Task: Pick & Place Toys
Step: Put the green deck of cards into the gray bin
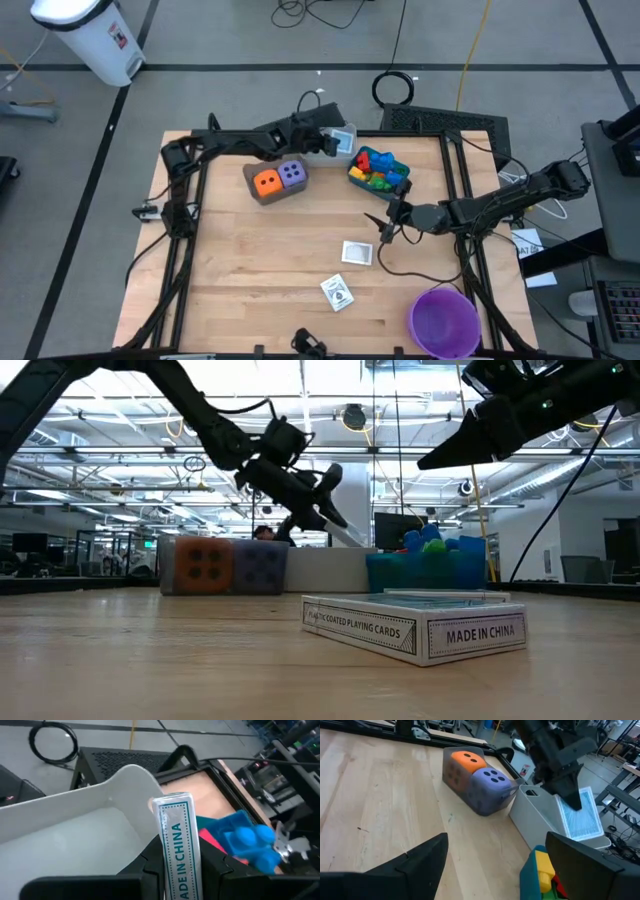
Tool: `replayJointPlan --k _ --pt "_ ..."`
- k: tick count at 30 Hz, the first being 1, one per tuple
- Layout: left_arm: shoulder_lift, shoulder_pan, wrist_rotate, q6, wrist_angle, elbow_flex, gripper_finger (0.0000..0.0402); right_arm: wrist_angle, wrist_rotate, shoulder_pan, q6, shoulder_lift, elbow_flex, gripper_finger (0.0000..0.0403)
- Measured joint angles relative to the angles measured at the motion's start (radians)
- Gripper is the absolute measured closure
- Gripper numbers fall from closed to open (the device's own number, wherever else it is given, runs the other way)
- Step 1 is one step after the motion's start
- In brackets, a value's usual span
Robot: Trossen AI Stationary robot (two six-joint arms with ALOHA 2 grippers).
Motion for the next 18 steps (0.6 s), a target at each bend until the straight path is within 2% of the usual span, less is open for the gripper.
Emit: replayJointPlan --k 10,18 --pt "0.020 -0.010 -0.088 -0.018 -0.006 0.000 0.0326 0.000 0.000 0.000 -0.016 0.000 0.000 0.0078" --pt "0.020 -0.014 -0.097 -0.010 0.029 0.000 0.0180 0.001 0.000 0.000 -0.016 0.000 0.000 0.0078"
